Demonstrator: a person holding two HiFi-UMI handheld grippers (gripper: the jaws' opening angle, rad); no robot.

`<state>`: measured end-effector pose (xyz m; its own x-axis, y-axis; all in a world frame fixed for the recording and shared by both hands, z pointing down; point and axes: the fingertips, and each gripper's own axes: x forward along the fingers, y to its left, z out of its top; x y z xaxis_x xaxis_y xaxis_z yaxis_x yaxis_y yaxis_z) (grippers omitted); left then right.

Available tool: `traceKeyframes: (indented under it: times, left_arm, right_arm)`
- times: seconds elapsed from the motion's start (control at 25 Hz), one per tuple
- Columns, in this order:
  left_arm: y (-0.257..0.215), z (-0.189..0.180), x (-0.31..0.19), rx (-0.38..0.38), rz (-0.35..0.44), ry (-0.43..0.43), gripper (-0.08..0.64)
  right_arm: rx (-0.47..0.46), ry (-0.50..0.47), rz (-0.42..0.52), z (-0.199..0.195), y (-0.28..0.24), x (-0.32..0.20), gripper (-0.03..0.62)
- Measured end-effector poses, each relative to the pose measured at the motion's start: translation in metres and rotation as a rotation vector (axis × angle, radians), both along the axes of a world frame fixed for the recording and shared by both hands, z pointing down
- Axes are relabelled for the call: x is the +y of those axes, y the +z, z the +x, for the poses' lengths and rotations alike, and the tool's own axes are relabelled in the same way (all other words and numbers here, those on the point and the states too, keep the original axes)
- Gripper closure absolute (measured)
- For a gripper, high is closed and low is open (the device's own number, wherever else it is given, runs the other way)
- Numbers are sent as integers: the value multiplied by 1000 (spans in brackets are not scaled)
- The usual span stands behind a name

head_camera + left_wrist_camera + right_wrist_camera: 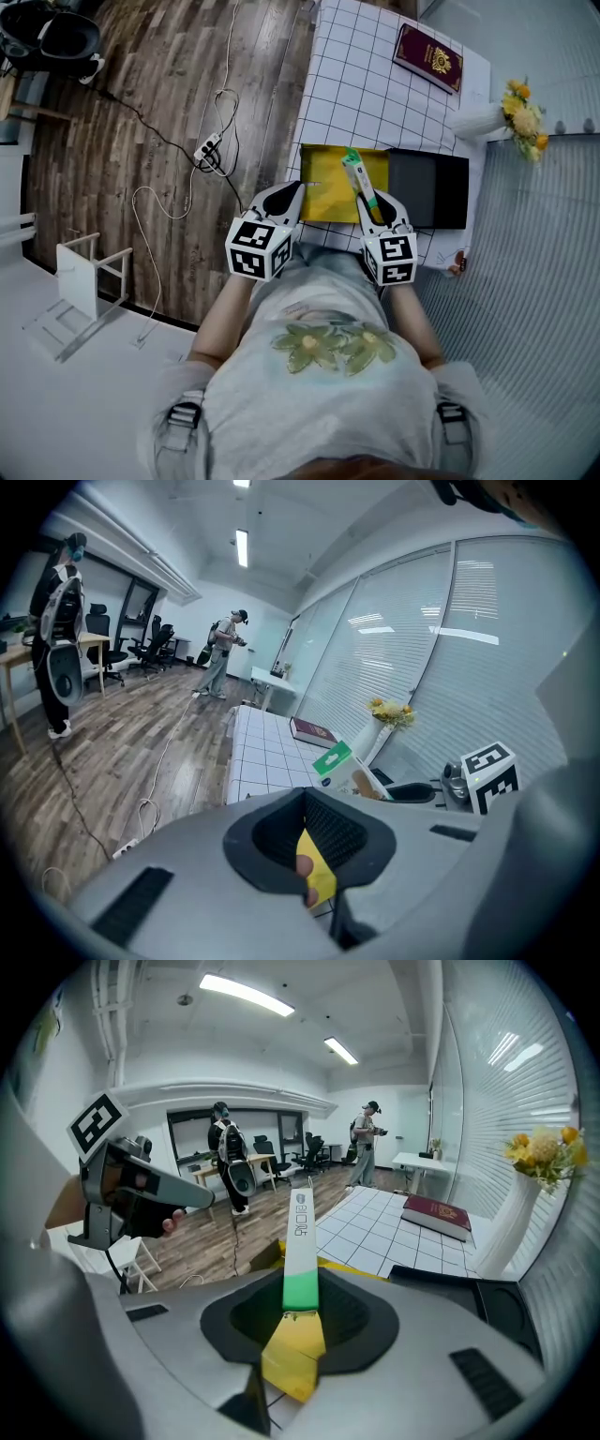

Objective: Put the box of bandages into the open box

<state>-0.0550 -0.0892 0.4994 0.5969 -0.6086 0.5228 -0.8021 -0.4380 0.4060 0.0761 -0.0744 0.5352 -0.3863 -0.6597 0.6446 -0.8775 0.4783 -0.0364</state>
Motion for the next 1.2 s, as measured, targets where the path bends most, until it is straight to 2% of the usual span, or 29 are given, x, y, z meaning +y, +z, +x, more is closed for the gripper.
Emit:
traceKeyframes:
  times: [1.2]
  left_arm:
    - [16,12,-26,-53,-39,32,553]
  right_arm:
    - [54,-88,-116,-4,57,-10,506]
